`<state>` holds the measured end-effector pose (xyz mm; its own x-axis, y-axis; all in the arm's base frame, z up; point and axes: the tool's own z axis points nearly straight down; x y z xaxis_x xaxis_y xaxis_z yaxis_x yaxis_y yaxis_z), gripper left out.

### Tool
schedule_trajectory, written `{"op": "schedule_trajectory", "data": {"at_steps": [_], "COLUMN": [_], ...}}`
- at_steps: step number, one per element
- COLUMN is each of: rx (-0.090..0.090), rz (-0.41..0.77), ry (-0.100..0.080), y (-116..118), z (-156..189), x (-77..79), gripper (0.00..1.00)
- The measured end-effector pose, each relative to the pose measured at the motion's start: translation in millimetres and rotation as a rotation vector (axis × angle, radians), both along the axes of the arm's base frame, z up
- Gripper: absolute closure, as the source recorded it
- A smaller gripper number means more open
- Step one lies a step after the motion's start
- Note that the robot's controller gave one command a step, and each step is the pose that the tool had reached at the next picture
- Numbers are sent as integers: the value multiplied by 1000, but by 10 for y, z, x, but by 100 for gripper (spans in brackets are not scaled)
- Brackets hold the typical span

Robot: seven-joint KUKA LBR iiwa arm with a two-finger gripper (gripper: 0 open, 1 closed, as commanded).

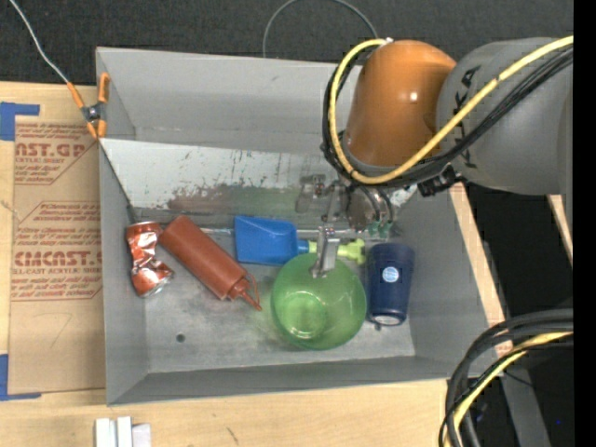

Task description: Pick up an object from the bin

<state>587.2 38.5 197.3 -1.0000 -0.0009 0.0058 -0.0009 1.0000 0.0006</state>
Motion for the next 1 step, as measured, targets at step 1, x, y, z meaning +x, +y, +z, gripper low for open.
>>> {"op": "schedule_trajectory", "data": {"at_steps": [1], "rx": [1], "rz": [-1], "ry": [-8], "y": [-1], "z": [50], "x": [15], "gripper": [0]}}
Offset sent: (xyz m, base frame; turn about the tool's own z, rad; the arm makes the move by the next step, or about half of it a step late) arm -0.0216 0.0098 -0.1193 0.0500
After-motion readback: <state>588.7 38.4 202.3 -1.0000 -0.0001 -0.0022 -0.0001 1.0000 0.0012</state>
